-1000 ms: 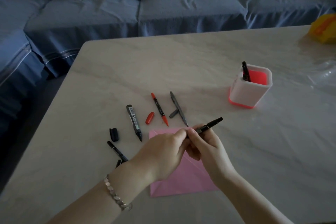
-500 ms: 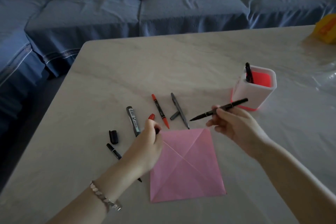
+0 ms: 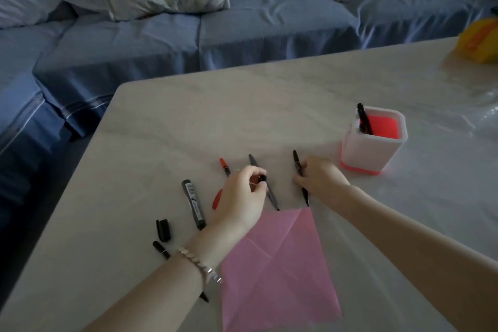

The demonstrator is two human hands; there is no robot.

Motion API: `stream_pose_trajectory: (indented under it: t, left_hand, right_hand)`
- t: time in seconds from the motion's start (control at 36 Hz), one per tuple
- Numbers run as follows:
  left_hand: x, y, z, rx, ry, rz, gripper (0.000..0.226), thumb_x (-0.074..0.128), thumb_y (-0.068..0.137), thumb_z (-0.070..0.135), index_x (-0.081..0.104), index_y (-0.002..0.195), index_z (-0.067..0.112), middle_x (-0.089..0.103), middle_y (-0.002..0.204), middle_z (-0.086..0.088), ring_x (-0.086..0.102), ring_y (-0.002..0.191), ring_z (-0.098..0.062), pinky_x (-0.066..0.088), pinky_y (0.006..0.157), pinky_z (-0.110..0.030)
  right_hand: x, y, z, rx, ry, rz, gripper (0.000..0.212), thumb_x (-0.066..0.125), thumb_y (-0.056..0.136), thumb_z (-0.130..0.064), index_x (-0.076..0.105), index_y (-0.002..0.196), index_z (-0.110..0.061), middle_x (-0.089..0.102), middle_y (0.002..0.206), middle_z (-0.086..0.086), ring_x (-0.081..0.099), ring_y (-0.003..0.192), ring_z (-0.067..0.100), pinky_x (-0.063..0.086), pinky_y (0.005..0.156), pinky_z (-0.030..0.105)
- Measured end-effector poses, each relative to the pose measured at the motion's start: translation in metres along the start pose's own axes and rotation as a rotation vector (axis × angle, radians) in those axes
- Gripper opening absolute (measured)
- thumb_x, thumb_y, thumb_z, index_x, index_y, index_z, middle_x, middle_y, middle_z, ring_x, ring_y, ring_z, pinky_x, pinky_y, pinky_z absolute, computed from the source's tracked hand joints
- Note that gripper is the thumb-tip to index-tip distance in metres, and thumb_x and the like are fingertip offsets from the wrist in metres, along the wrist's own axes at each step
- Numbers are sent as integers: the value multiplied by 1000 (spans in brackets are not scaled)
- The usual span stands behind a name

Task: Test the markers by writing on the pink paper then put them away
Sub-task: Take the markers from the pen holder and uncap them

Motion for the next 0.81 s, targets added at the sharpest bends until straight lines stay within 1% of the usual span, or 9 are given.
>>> stream_pose_trajectory:
  t: [0.06,0.14,0.19,0.33,0.44,0.53,0.61,0.72,0.81]
  left_hand:
    - [14,14,7,9,62,-23,17,51,91,15,60,105,19,62,100,2,57,81,-8,39,60,-7]
    - [41,33,13,-26,185,-119,18,52,90,18,60,106,16,65,101,-1,60,87,-15,46,70,-21]
    - [56,44,13,-51,300,-179,15,51,89,18,60,101,16,65,101,-5,62,90,-23,50,76,-30]
    - [81,57,6,-24,384,-239,19,50,87,11,60,101,4,64,103,-11,58,100,-27,48,85,-33]
    - [85,59,4,1,438,-242,19,53,87,12,60,101,1,65,102,-14,60,99,-28,45,83,-32]
    - [79,55,8,35,422,-242,22,54,88,15,58,106,2,63,107,-12,58,100,-26,44,82,-30]
    - [68,45,15,60,391,-237,24,51,91,19,55,113,9,56,112,-7,56,100,-22,45,84,-30]
    - [47,25,24,121,348,-237,15,50,91,18,58,103,13,59,98,-1,58,89,-18,50,81,-33]
    - [29,8,26,141,279,-217,13,51,90,19,60,99,16,60,91,3,58,84,-12,48,74,-26]
  right_hand:
    - [-3,-7,2,11,44,16,29,60,84,-31,56,99,-7,62,91,12,61,87,32,43,62,30]
    - [-22,-27,4,11,134,97,44,57,87,-38,51,121,-12,65,103,12,61,94,31,49,75,33]
    - [-42,-43,2,-47,123,168,39,54,88,-36,54,121,-16,68,93,8,62,88,28,51,76,34]
    - [-106,-78,5,-197,123,444,20,57,87,-19,63,105,-15,54,67,-10,53,65,16,43,63,26]
    - [-141,-73,21,-162,104,582,25,57,87,-23,60,111,-20,55,93,-7,54,76,19,36,66,25]
    - [-142,-53,31,-88,0,518,29,53,88,-33,56,116,-25,54,119,-6,55,87,19,36,66,25]
    - [-137,-40,31,-62,-86,484,15,50,88,-34,56,96,-24,55,107,-4,55,85,24,37,63,27]
    - [-134,-35,29,-25,-138,452,19,53,89,-30,66,97,-17,60,115,0,59,92,28,47,70,32]
    - [-142,-45,23,-64,-84,525,21,55,89,-27,69,98,-13,62,116,0,59,94,27,42,67,30]
Point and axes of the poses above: each hand's wrist, its own y-axis towards the middle knuckle, its own x-axis out of the palm, z = x × y, the point moved 8 cm from there along y, towards the middle knuckle
